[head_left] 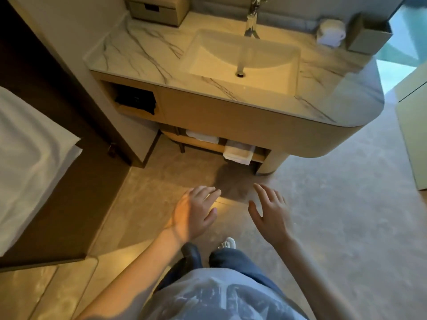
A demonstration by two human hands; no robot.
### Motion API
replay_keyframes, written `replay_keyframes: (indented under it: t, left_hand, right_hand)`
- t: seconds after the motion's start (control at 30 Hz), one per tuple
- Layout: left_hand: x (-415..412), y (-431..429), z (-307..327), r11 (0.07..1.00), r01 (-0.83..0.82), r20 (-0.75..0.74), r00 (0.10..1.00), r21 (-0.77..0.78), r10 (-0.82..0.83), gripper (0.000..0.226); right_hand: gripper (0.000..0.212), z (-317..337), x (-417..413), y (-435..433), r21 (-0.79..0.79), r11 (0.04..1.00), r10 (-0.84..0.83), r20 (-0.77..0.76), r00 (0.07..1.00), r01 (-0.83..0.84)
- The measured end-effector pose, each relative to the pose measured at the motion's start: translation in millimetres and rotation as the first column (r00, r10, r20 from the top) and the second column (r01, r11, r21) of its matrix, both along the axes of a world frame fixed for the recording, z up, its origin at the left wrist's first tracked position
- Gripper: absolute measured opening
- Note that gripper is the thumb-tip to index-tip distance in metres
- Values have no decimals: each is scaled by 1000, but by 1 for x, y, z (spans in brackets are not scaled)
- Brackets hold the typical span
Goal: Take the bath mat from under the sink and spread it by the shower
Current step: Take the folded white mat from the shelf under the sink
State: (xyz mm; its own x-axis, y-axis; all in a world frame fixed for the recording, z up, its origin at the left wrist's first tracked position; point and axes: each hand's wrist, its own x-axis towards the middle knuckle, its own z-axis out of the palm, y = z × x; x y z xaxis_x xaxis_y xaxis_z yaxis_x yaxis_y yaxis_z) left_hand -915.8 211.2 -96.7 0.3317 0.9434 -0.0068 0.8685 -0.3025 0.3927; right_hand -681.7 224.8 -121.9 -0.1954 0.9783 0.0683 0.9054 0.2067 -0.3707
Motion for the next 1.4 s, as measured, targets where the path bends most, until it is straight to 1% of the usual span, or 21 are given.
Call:
replay_keyframes:
  t: [0.07, 0.17, 0.33, 0.43, 0.5, 0.57, 0.67, 0.87, 0.93, 1.03, 1.1, 1.17, 1.23, 1.3, 1.33, 1.4]
  left_hand:
    - [9, 20, -4, 999, -20, 9, 1000, -28, 20, 46]
    - [13, 49, -8, 999, -8, 5, 1000, -52, 8, 47]
    - [3, 92, -20, 995, -4, -8, 1000, -100, 4, 52]
    - [-9, 123, -31, 992, 34, -3, 999, -125, -35, 53]
    - [-16, 143, -36, 990, 57, -1, 998, -127, -58, 48]
    - [-21, 164, -41, 990, 85, 0, 996, -112, -85, 45]
    - [-21, 201, -54, 984, 149, 0, 989, -92, -150, 44]
    - [3, 249, -96, 978, 194, 62, 980, -74, -190, 44]
    - [13, 259, -124, 983, 172, 80, 983, -65, -167, 43]
    - [21, 275, -184, 988, 152, 65, 986, -9, -151, 48]
    - [25, 289, -236, 989, 149, 70, 986, 16, -150, 51]
    - [29, 302, -293, 989, 145, 63, 987, 11, -145, 50]
    - [33, 317, -354, 988, 150, 48, 987, 33, -151, 48]
    - [37, 330, -414, 986, 155, 28, 987, 55, -157, 46]
    - [39, 336, -443, 988, 142, 27, 989, 52, -144, 46]
    - [43, 346, -499, 993, 106, 55, 993, 47, -109, 47]
  right_hand:
    - [48, -4, 10, 26, 6, 1000, 9, -13, 1000, -9]
    - [47, -10, 20, 57, -12, 1000, 5, 0, 1000, -5]
    - [46, -22, 24, 89, -34, 998, -56, -19, 998, 55]
    - [47, -26, 12, 104, -84, 993, -85, 17, 996, 86]
    - [50, -24, 1, 116, -126, 985, -113, 36, 993, 117]
    - [52, -23, -10, 128, -162, 973, -163, 17, 986, 164]
    - [52, -27, -21, 148, -178, 958, -230, -4, 973, 226]
    - [51, -70, -22, 181, -175, 945, -279, 12, 960, 277]
    - [52, -102, -16, 191, -174, 950, -265, -12, 964, 259]
    - [52, -172, -7, 214, -139, 966, -229, -64, 971, 219]
    - [51, -228, -3, 232, -114, 969, -227, -46, 973, 221]
    - [51, -286, -1, 246, -105, 970, -223, -39, 974, 218]
    - [49, -345, 3, 260, -64, 977, -205, -45, 978, 202]
    - [44, -401, 7, 274, -29, 982, -185, -6, 983, 185]
    - [42, -428, 9, 282, -42, 978, -202, 21, 979, 203]
    - [47, -481, 12, 295, -88, 960, -262, 70, 963, 268]
